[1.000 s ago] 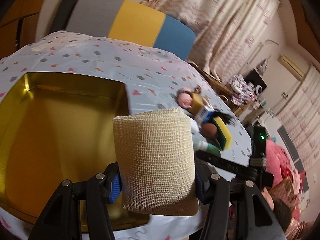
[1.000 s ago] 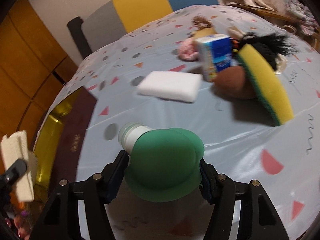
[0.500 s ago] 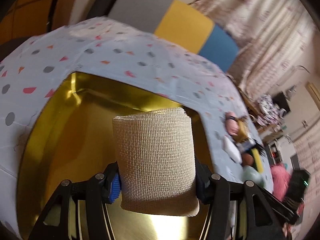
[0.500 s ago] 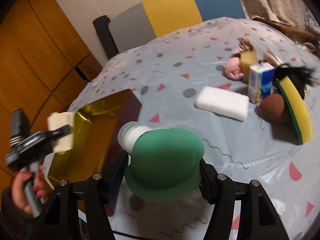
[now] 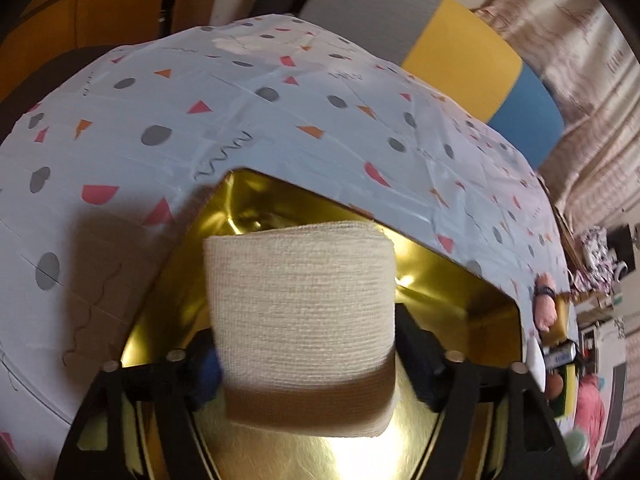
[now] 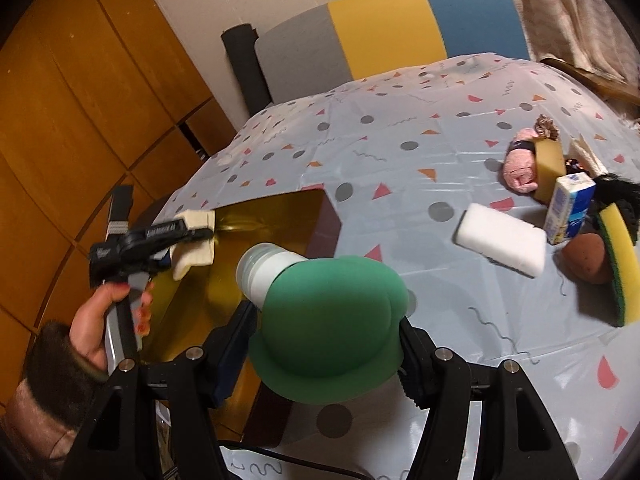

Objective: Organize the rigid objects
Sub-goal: 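Carry the beige pad over the gold tray with the left tool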

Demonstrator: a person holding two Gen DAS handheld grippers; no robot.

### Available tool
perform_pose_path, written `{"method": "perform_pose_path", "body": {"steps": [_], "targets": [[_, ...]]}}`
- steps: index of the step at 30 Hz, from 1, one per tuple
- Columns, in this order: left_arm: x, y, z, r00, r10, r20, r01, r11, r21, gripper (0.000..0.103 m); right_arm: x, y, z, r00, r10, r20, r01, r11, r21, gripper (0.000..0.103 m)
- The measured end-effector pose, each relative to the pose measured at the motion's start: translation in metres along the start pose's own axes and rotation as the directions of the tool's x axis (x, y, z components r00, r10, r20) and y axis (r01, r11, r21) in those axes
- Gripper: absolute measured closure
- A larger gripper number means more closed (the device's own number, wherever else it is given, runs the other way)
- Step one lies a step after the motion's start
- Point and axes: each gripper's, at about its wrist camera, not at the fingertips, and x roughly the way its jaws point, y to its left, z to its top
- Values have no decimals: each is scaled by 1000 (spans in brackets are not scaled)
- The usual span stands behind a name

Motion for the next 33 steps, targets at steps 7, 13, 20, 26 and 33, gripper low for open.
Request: {"method": "perform_pose_path", "body": {"steps": [7, 13, 20, 26, 33], "targets": [[-18, -8, 8, 999, -3, 43, 2, 1000, 31, 18, 9, 11, -3, 1000, 17, -21, -18, 999, -27, 38], [-23, -15, 15, 999, 25, 38, -28, 995, 92, 18, 18, 21, -5, 999, 34, -37, -36, 998, -44, 38], [-27, -20, 15, 998, -8, 58, 1, 993, 121, 15, 17, 25, -6, 999, 33, -38, -35, 998, -53, 38], [-23, -25, 20, 999, 31, 38, -37, 984, 174, 7, 18, 26, -8, 998, 38, -42, -40, 998, -51, 38], [-30, -42, 15, 986, 132, 102, -158, 936, 314, 2, 19, 27, -8, 998, 39, -44, -41, 998, -54, 37]]}}
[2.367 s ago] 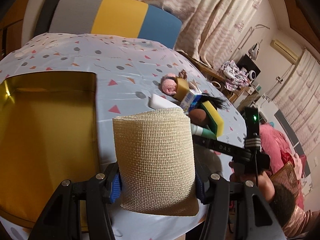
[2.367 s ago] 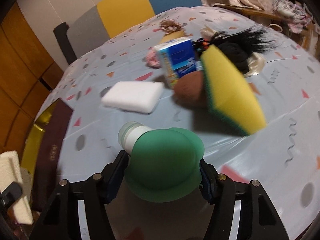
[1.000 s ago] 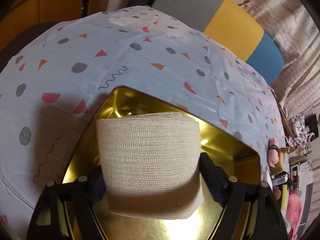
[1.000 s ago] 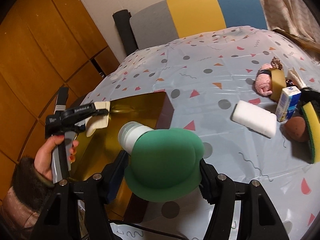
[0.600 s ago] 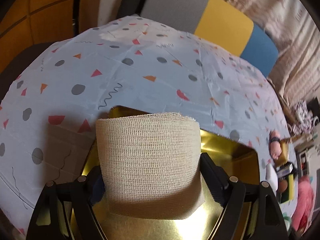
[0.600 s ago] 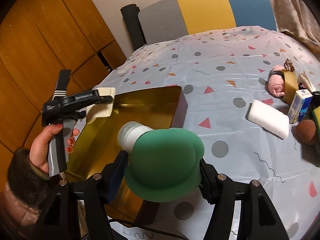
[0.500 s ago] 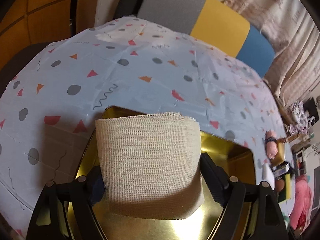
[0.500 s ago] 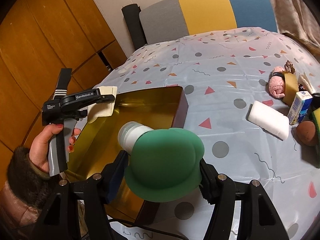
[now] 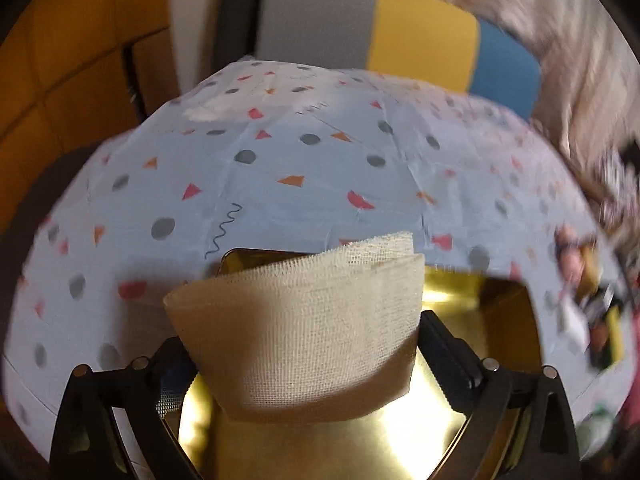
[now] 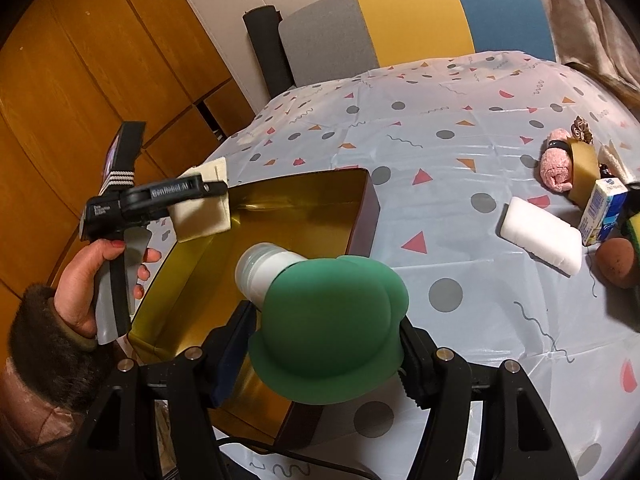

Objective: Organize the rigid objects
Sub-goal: 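Carry the beige pad over the gold tray with the left tool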

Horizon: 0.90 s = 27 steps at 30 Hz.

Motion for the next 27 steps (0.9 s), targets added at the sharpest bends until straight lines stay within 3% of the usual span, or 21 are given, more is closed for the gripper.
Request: {"method": "perform_pose_path", "body": {"steps": [3, 5, 7, 9, 10, 13, 15, 16, 18, 21, 23, 24, 27], "targets": [[-1, 13, 5, 1000, -16, 22, 18, 996, -83, 2, 1, 0, 0, 1000, -1, 1, 1, 1000, 1, 37], [5, 6, 7, 999, -18, -29, 17, 1000, -25, 2, 1, 0, -1, 1000, 3, -2, -3, 1000, 1, 37], [5, 6, 8, 999, -45, -25, 44, 998, -33, 2, 0, 1, -1, 1000, 1, -2, -1, 1000, -5, 37], [10, -7, 7, 995, 77, -58, -72, 994, 87, 2, -1, 1, -1, 1000, 4, 1, -4, 1000, 1, 37], [7, -11, 6, 994, 104, -42, -99, 988, 122, 2, -1, 0, -1, 1000, 5, 1, -5, 1000, 2, 37], [-3, 5, 9, 999, -25, -23, 24, 1000, -10, 1, -1, -1, -1, 1000, -2, 7, 2, 1000, 6, 37], [1, 2, 10, 999, 30, -42, -28, 998, 47, 1, 1, -2, -1, 1000, 9, -3, -9, 1000, 20, 37], [-1, 5, 10, 999, 20, -37, -19, 999, 36, 1, 1, -2, -2, 1000, 11, -3, -11, 1000, 17, 37], [-3, 18, 9, 997, -68, -34, 65, 996, -66, 1, 0, 0, -2, 1000, 1, 5, -1, 1000, 4, 37], [-3, 16, 4, 997, -62, -41, 60, 997, -45, 1, 5, 2, 2, 1000, 19, -4, -19, 1000, 6, 37], [-3, 25, 2, 987, -155, -41, 148, 980, -134, 1, 9, 10, 8, 1000, 30, -2, -30, 1000, -9, 37], [-1, 31, 1, 972, -233, -42, 221, 957, -190, 1, 10, 13, 11, 999, 37, -1, -37, 999, -14, 37], [2, 37, 1, 942, -335, -36, 314, 911, -267, 1, 21, 33, 22, 998, 64, -5, -64, 997, -53, 36]]}}
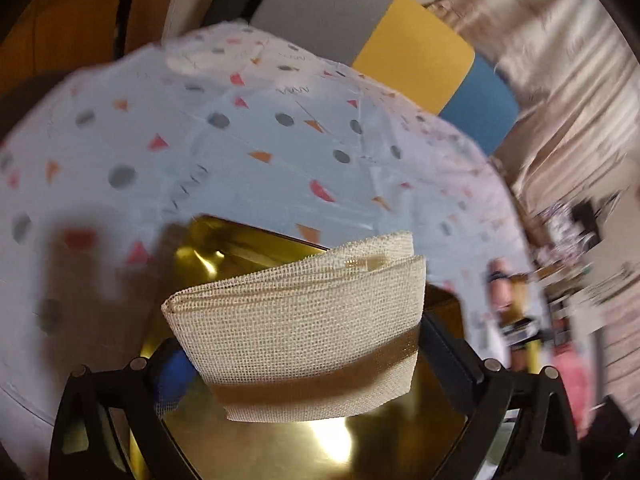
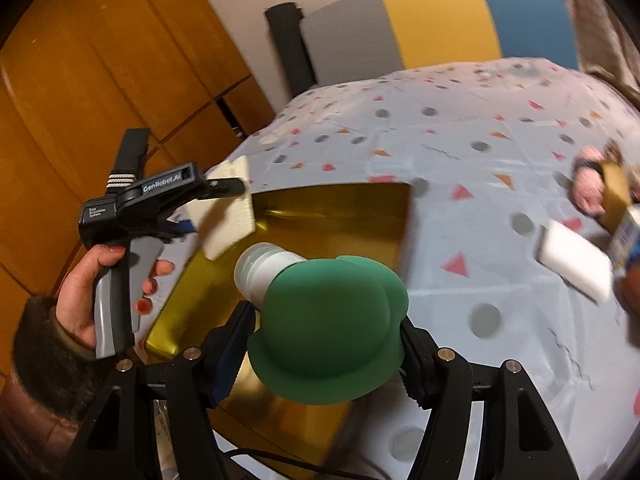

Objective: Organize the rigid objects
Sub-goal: 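Carry the beige pad over the gold tray with the left tool, then release the pad and bottle into the gold tray with both tools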

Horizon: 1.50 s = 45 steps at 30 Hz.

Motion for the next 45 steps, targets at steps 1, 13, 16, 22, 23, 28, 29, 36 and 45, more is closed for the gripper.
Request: {"method": "perform_pose_path", "body": {"steps": [1, 13, 16, 22, 23, 28, 29, 36, 45], "targets": [[-2, 1, 0, 1000, 10, 8, -10, 1000, -7, 1, 5, 6, 4, 1000, 6, -2, -6, 1000, -14, 35], [-6, 17, -4, 999, -7, 32, 10, 995, -95, 1, 139, 15, 57, 983, -33, -182, 40, 999, 34, 32], [-6, 24, -6, 999, -9, 34, 13, 991, -133, 1, 135, 15, 64, 987, -60, -149, 67, 997, 41, 22], [-4, 32, -4, 999, -19, 47, 27, 983, -181, 1, 99, 35, 57, 999, 39, -18, -39, 999, -9, 10], [-3, 32, -5, 999, -22, 43, 30, 983, -183, 1, 101, 38, 57, 998, 52, -19, -52, 999, -15, 10], [-6, 27, -8, 999, -47, 27, 51, 983, -176, 1, 120, 53, 62, 998, 60, -24, -61, 998, -29, 10], [-7, 27, -8, 998, -56, 23, 59, 983, -176, 1, 122, 54, 64, 999, 41, -24, -42, 999, -30, 10], [-27, 33, -9, 984, -176, 37, 180, 956, -233, 1, 153, 54, 70, 991, -116, -68, 111, 991, -69, 11], [-49, 28, -16, 994, -82, 66, 92, 984, -154, 1, 145, 48, 61, 991, -95, -95, 89, 994, -68, 11]]}}
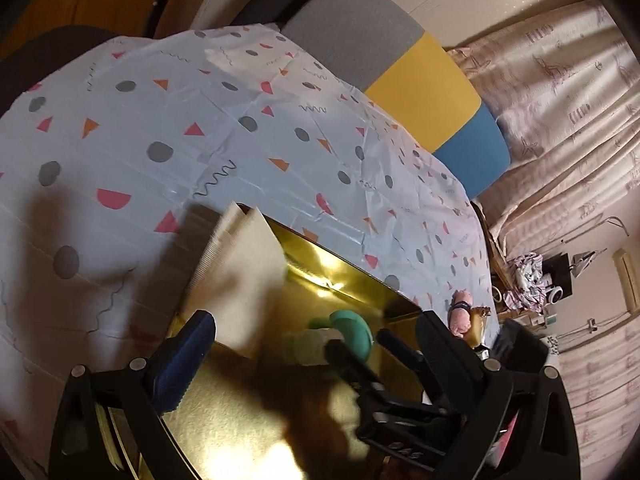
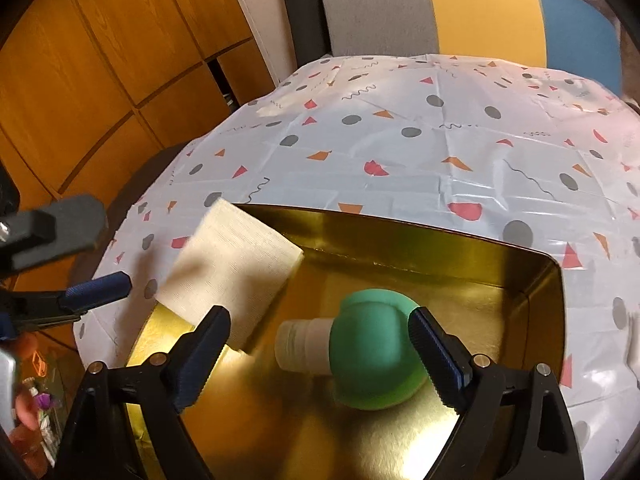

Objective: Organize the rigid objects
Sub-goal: 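Release the pad and bottle into the gold tray with both tools, then move the right tool to the yellow sponge and grasp it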

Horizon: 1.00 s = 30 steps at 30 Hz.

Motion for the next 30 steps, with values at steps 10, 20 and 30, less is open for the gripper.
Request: {"method": "perform_pose_path", "body": {"steps": [10, 20, 30], "targets": [[-31, -3, -39, 968, 199, 153, -211, 975, 66, 2, -71, -25, -16, 994, 17, 104, -26, 995, 93, 11], [-20, -33, -92, 975, 175, 140, -197, 967, 159, 2, -123, -51, -48, 990, -25, 142, 8, 993, 118, 11], [-9, -92, -145, 990, 13, 138, -58, 941, 334, 2, -149, -99, -100, 987, -121, 105, 106, 984, 143, 10]]}}
